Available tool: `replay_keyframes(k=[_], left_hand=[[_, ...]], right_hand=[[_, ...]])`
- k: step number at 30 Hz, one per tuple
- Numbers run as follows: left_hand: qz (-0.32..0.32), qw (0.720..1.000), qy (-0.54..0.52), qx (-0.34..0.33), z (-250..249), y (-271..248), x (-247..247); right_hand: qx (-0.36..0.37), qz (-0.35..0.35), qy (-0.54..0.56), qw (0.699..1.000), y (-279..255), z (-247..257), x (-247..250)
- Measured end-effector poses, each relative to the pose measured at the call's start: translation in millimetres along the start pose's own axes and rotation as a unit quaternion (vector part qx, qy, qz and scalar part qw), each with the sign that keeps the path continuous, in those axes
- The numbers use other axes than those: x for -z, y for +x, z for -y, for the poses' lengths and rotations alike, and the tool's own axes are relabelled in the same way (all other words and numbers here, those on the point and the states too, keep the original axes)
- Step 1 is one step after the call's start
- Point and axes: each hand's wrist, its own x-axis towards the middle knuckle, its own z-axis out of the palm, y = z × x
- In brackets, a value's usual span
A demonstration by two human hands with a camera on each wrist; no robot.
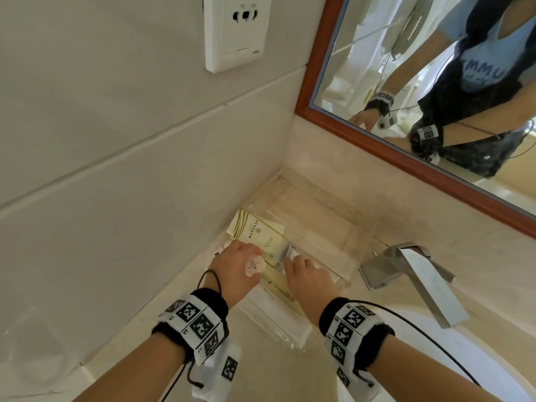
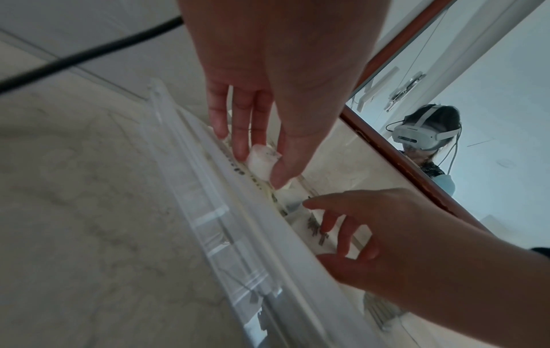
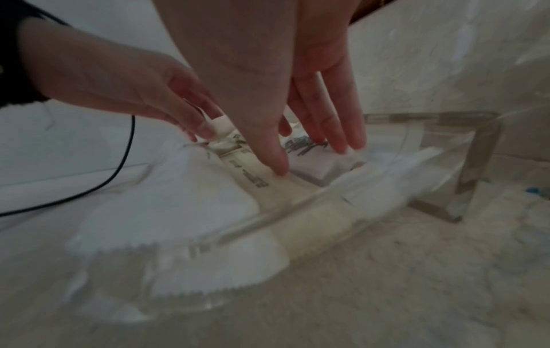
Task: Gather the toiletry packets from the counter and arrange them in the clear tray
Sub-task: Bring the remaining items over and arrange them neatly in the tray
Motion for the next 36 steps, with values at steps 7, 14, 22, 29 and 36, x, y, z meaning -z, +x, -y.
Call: replay_keyframes(k=[7,14,22,29,36], left_hand=[[-0.004,1.000,0.016,0.004,1,4,-4],[-0.004,0.999,0.037,0.000,-3,6,-11],[-0.019,0.984,0.178,0.005,-9,7,-16],[-0.060,0.983,0.174,0.008,-9,6,-13],[-0.113,0.978,0.149,0.093,-2,23,4]], right_hand=[[-0.026,-0.010,-0.010,1.000,1,5,-4],[-0.062,0.017,-0.017,0.998,4,6,-7],[-0.020,-0.006,-0.037,0.999,-8,-12,2],[-0.013,-0.014,-0.014,1.000,-12,-16,2],[-0.018,-0.005,0.013,1.000,-13,-18,1]])
